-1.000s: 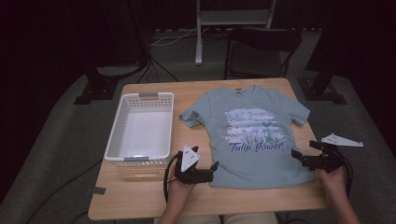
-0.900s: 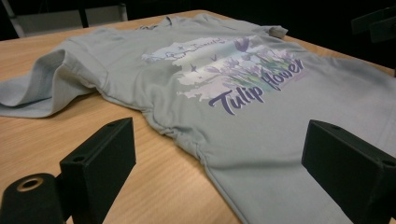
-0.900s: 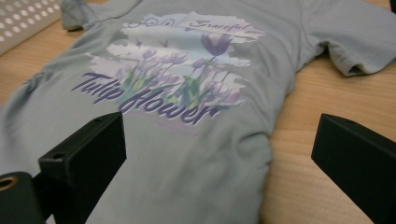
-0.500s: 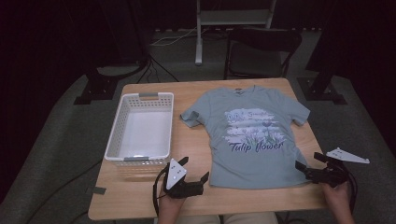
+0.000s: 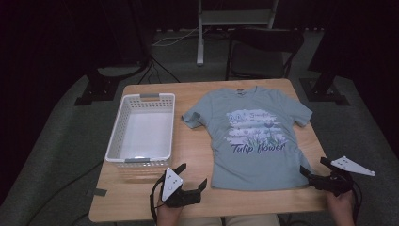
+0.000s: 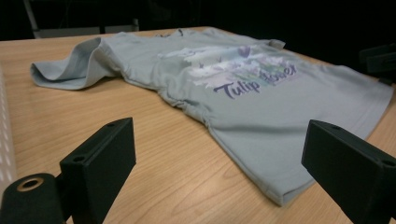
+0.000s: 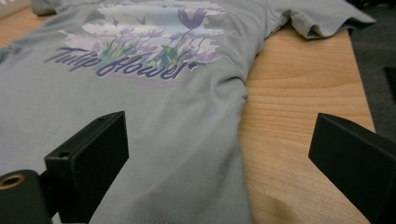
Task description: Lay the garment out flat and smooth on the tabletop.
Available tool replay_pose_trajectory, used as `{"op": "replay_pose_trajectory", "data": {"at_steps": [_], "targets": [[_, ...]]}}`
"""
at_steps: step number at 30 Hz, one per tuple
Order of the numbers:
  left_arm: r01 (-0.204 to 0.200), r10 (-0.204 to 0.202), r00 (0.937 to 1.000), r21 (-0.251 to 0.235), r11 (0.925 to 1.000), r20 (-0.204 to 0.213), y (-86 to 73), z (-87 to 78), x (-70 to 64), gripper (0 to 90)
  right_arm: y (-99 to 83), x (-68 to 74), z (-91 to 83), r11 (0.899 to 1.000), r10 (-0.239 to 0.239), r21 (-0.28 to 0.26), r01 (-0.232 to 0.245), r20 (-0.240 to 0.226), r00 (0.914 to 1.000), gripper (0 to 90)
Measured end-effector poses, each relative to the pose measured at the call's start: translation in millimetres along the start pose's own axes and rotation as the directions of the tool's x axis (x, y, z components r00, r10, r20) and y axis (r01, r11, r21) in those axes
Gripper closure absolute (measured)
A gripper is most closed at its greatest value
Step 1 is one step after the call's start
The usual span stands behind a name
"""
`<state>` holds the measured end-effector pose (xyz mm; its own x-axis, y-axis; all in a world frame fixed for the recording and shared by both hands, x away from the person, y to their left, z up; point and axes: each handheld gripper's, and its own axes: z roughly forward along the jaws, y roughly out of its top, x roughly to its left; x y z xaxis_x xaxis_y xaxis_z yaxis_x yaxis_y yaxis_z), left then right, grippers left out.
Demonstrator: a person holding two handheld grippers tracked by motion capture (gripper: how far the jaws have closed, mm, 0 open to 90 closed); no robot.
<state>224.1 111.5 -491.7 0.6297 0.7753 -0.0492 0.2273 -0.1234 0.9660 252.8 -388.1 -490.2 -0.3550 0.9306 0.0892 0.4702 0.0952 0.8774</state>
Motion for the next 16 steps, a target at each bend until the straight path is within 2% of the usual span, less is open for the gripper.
{"op": "replay_pose_trajectory", "data": {"at_steps": [3, 5, 7, 11, 15, 16], "targets": [[-0.013, 0.013, 0.9998, -0.022, 0.9997, -0.014, -0.7, -1.0, -2.2, 10.7, -0.5, 4.8, -0.6, 0.999, -0.039, -0.017, 0.04, 0.017, 0.9991, 4.2], [0.001, -0.001, 1.0, -0.044, 0.999, 0.003, -1.5, -2.1, -2.3, 10.6, -0.7, 5.8, -0.9, 0.998, -0.049, -0.031, 0.05, 0.029, 0.9984, 4.2], [0.019, -0.017, 0.9995, -0.056, 0.9983, 0.025, -2.0, -2.7, -2.1, 10.7, -1.1, 5.5, -1.7, 0.998, -0.037, -0.052, 0.039, 0.045, 0.9983, 4.2], [0.039, -0.038, 0.9991, -0.048, 0.9981, 0.021, -1.8, -2.1, -1.0, 10.7, -0.9, 4.3, -1.6, 0.998, -0.01, -0.054, 0.014, 0.058, 0.9982, 4.3], [0.038, -0.038, 0.9993, -0.068, 0.997, 0.001, -2.7, -3.8, -2.3, 10.7, -1.2, 5.1, -2.0, 0.998, -0.017, -0.06, 0.021, 0.069, 0.9975, 4.4], [0.039, -0.038, 0.9992, -0.07, 0.9968, 0.012, -2.8, -3.9, -2.1, 10.7, -1.3, 5.3, -2.1, 0.998, -0.018, -0.062, 0.022, 0.07, 0.9974, 4.4]]}}
